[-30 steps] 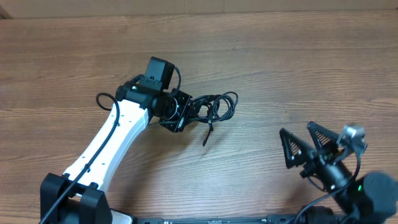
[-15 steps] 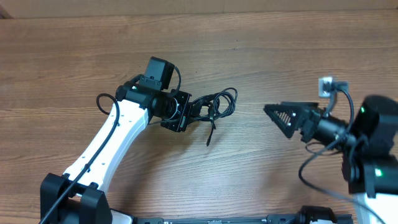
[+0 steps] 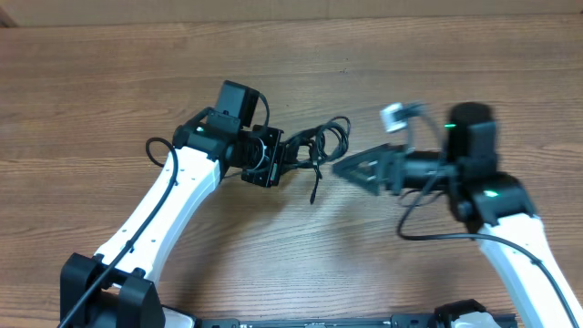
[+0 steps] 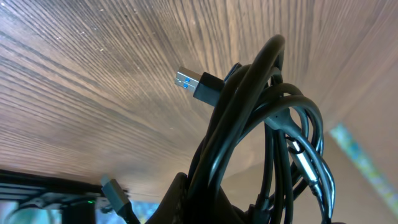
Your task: Untangle cables
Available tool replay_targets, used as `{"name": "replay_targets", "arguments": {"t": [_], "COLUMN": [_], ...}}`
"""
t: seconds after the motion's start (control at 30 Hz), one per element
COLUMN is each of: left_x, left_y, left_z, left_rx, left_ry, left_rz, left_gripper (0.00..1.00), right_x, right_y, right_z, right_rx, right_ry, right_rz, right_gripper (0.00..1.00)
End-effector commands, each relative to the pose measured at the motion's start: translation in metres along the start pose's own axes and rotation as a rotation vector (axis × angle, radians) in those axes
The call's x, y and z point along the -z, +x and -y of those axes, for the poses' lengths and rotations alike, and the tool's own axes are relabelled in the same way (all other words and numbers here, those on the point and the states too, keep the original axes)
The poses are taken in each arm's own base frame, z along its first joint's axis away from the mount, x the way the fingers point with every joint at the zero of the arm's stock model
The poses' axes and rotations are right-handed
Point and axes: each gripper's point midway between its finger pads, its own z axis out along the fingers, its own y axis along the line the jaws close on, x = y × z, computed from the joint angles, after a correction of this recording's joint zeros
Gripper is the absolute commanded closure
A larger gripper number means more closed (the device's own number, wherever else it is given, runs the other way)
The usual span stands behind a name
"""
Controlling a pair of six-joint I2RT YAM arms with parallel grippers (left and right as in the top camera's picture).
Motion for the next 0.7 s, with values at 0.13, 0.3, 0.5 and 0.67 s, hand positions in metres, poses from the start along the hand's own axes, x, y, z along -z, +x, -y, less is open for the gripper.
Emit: {"name": "replay_targets", "arguments": {"t": [0.13,0.3,0.5,0.67], "left_x": [0.012,0.014,0.013,0.013], "left_y": [0.003,-0.007,-0.002,0.001], "left_z": [0.004,-0.006,-0.006,-0.006], "left_rx": [-0.081,-0.049,-0.05,-0.044], "left_ry": [0.016,-0.021,-0.02,-0.022], "left_rz": [0.015,0.056,0.027,0.018], "left_gripper": [0.96,0.96,0.96,0.96], "right_x": [-0.051,-0.051,-0.049,-0.049], "right_y": [0.013,0.012,0.01,0.009], "right_z": [0.044,0.048,0.054,0.055], "right_rx": [0.07,0.062,0.065,0.066], "right_ry": [0.256,0.271,0.308,0.315], "right_rz": [-0.068,-0.064,-0.051,-0.048], "right_gripper": [0.42,0.47,0.49,0.5]}}
